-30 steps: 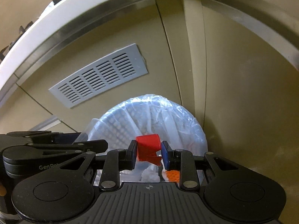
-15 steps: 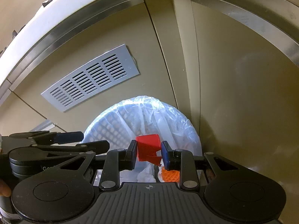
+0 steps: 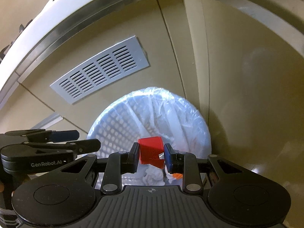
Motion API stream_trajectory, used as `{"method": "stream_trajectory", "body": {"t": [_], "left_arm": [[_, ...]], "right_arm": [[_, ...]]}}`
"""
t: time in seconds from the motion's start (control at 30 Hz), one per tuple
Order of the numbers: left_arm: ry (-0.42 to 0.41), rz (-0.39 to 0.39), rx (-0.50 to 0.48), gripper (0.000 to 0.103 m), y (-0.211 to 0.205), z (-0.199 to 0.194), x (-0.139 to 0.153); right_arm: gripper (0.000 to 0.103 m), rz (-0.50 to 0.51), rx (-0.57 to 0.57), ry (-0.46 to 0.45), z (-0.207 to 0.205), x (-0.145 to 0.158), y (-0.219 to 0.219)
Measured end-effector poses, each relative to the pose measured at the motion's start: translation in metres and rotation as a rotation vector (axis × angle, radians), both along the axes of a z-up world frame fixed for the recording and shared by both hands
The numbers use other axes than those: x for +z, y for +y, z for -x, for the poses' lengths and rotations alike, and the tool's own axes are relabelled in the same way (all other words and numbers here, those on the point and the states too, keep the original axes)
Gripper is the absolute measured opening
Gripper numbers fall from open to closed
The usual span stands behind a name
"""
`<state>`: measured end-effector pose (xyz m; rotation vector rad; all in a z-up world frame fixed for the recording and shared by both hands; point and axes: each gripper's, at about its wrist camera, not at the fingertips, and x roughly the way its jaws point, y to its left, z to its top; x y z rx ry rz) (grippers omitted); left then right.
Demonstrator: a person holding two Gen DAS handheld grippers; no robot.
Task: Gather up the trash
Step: 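Open both tools to drop the cup and red piece into the wastebasket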
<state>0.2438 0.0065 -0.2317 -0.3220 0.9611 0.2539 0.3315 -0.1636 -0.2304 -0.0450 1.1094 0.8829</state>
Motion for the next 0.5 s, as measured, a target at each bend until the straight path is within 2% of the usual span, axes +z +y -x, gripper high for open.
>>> {"method": "stream_trajectory", "body": {"t": [0.37,0.43,0.47,0.5], "left_arm": [[0.014,0.017,0.011,0.058,-0.003,0.01,-0.003],[0.015,0.017,0.014,0.058,-0.003,0.011,-0.003],[0.015,0.017,0.015,0.058,-0.003,0.011,-0.003],[0.016,0.016,0.016,0.058,-0.003,0.012,-0.002]], "right_arm": [[0.029,0.028,0.044,0.067,0.009,-0.017,0.011],[0.035,0.043,0.049,0.081,0.009,-0.019,0.013],[0.046,0.045,0.052,0.074,0.01,-0.019,0.013],[0.053,0.045,0.053,0.063,0.012,-0.018,0.013]]}}
